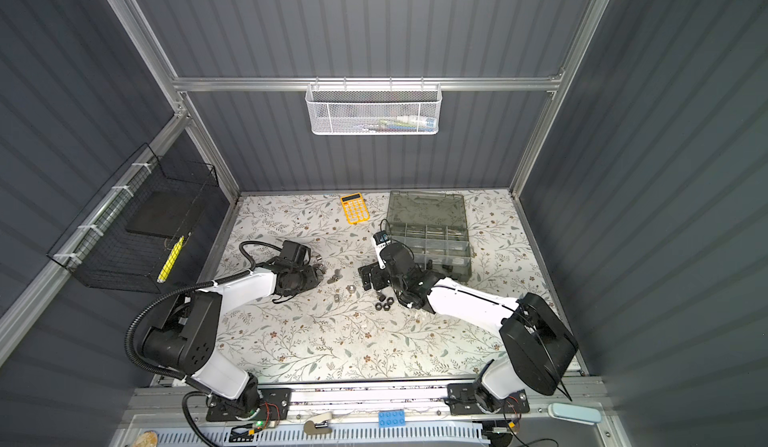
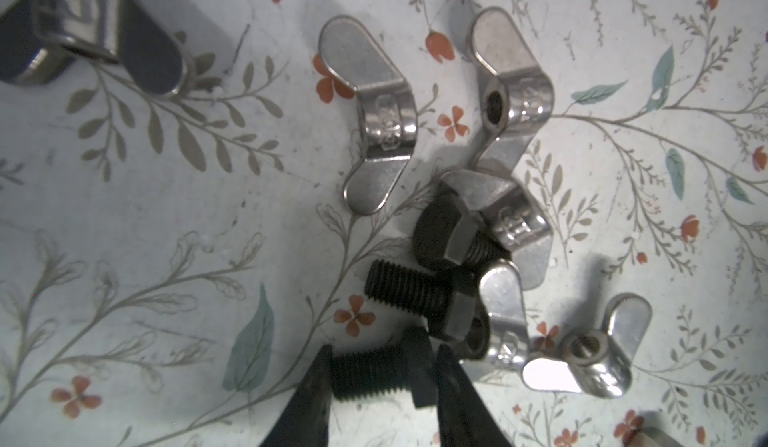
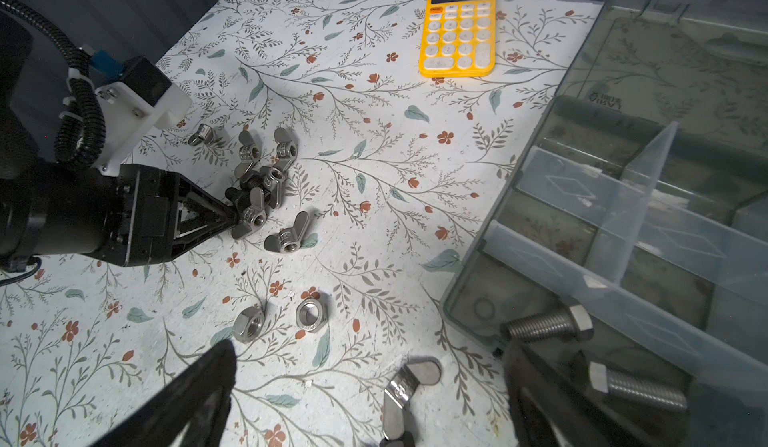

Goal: Sort the screws and nuts into containers
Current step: 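Lower the left gripper onto a black bolt in the pile and close, then lift the black bolt and carry it over the box with the left gripper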

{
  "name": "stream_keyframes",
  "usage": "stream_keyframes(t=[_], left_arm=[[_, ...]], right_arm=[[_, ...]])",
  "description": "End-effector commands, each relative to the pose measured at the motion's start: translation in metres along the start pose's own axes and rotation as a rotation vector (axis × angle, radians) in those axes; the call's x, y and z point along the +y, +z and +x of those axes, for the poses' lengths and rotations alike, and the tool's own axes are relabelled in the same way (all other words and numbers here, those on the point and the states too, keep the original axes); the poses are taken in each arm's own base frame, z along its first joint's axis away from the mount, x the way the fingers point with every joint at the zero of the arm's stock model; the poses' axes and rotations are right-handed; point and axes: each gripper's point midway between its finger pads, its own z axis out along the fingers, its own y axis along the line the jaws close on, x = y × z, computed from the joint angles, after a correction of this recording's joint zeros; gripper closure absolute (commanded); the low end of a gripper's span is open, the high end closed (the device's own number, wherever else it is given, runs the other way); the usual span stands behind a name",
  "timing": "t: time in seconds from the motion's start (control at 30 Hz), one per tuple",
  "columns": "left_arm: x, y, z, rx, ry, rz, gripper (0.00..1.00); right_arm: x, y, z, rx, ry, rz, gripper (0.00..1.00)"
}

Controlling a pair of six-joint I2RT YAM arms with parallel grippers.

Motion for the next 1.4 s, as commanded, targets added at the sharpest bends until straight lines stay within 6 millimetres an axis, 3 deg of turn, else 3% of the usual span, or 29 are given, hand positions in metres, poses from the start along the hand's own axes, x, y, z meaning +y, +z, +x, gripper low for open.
stream_keyframes(t=[0.0, 0.67, 1.37], left_arm=[[0.01, 0.001, 0.022, 0.075, 0.014, -0.01, 0.62], [-0.007, -0.018, 0.013, 0.043, 0.004, 0.064, 0.63], [-0.041, -0.036, 0.01, 0.01, 0.048, 0.116, 0.63]], right_arm=[[0.001, 0.0, -0.002, -0.001, 0.005, 0.005, 0.01], [0.0, -0.001, -0.003, -0.006, 0.009, 0.009, 0.01], [-0.002, -0.003, -0.004, -0.013, 0.009, 0.021, 0.01]])
